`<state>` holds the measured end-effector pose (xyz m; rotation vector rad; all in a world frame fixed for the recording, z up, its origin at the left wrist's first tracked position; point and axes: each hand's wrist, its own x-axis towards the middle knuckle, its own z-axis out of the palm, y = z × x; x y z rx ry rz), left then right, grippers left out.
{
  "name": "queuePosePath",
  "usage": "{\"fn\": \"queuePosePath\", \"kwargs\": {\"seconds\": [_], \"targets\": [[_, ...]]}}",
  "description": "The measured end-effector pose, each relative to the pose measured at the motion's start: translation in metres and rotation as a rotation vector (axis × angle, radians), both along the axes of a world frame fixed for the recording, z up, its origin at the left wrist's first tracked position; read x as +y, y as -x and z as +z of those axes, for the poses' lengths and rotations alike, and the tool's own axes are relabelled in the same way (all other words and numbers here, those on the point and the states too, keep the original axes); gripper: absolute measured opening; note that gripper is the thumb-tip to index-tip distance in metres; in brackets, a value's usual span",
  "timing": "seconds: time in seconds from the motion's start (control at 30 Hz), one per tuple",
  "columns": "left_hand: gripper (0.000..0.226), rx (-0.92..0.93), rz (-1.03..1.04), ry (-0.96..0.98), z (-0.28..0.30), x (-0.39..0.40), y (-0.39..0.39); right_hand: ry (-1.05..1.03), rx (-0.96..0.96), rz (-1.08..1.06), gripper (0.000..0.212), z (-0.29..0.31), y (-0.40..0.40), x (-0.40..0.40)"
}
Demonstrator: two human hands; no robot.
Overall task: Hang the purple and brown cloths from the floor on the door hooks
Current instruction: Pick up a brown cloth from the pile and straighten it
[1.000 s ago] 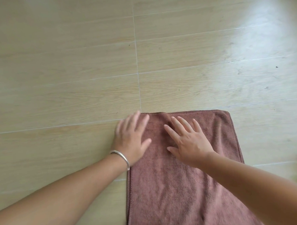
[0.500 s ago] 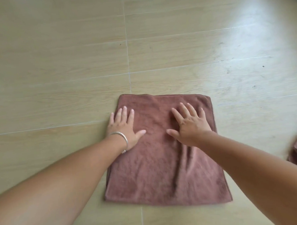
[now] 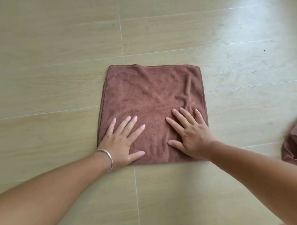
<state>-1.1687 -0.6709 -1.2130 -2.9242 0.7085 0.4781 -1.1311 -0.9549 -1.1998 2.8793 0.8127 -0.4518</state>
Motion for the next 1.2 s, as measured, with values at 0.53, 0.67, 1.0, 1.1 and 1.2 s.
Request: {"fn": "queuePosePath", "kwargs": {"seconds": [0.53, 0.67, 1.0, 1.1, 1.2], "targets": [[0.040, -0.257, -0.049, 0.242, 0.020, 0.047, 0.019, -0.270, -0.206, 0.289, 0.029, 0.011, -0.003, -0.042], [0.031, -0.187, 0.140, 0.132, 0.034, 0.030, 0.010, -0.197, -0.257, 0.062, 0.019, 0.023, 0.005, -0.019], [0.023, -0.127, 0.458, 0.099, 0.239, 0.056, -0.036, -0.308, -0.188, -0.274, 0.014, 0.241, -0.019, 0.029], [0.018, -0.140, 0.467, 0.212, 0.344, 0.074, -0.043, -0.358, -0.142, -0.281, 0.009, 0.346, -0.032, 0.031], [0.026, -0.124, 0.445, 0.342, 0.457, 0.089, -0.047, -0.439, -0.086, -0.248, 0.013, 0.461, -0.039, 0.040]]}}
